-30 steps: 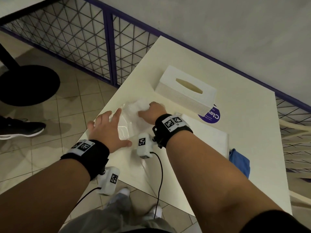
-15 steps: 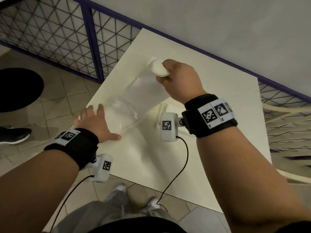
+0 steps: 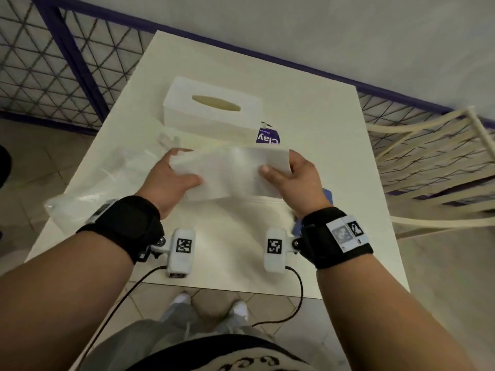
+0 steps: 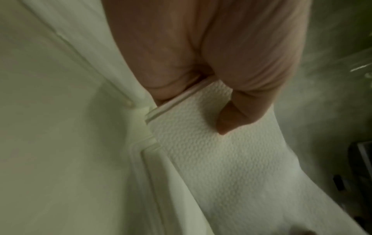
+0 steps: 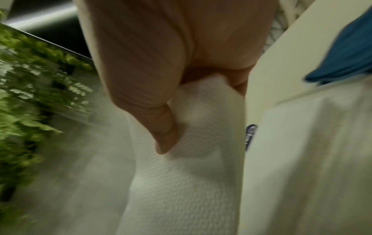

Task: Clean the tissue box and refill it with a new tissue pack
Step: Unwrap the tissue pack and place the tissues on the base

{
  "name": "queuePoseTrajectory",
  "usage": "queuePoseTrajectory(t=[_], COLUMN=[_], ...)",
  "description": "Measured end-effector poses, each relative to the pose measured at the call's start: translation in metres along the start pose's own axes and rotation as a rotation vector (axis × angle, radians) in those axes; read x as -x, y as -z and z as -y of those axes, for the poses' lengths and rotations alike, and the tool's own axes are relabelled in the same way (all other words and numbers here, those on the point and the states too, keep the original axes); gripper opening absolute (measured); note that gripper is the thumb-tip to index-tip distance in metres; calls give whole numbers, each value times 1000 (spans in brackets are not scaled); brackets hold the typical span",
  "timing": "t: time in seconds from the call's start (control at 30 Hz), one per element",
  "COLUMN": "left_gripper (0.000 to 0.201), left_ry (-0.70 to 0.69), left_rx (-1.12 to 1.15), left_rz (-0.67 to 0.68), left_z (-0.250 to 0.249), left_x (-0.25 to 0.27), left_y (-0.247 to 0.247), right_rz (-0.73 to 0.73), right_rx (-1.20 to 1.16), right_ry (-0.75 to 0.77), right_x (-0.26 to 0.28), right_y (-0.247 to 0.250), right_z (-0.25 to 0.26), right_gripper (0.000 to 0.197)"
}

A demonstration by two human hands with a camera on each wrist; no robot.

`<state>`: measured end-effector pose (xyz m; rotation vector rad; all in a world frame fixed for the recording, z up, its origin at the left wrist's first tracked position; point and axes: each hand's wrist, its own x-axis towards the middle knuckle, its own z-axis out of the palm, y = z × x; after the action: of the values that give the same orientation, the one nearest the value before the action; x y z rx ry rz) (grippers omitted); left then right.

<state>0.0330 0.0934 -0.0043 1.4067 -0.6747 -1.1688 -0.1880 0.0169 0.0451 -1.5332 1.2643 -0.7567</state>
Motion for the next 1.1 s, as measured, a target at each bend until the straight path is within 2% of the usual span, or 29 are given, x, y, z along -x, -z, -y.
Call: queuePoseTrajectory(t=[0.13,0.33,0.47,0.63,0.77,0.87,1.0,1.1], left_gripper=[27,43,47,45,40,40,41,48], left_ry=[7,51,43,36,-24,-63,-57,-34], left_rx=[-168,-245,-259,-345,-505,-494,-410,-409], left_rz=[60,56,8,-29,-42,-23,5,-39], left_z=[20,47,55,65,57,34,3,-4], left_x=[5,10,12,11,8,-7,-39,-60], left_y=[-9,-19,-27,-30,-28,-31,-43,-50], right_rz=[-53,-113,-120,-93,-89,-117,-188,-210], right_rx=[-55,-63,-25,20,51,-21,-153,-12], right_ry=[-116,-221,-202,-210,-187,-233,-236,-239], right_x=[18,33,31,30,24,6,-31,-58], right_y=[5,1,-1,-4,6,19,41,49], right_z=[-46,-89,-94,-105,-104,-90,-66,-58], right_gripper=[26,42,55,52,36,29,38,52])
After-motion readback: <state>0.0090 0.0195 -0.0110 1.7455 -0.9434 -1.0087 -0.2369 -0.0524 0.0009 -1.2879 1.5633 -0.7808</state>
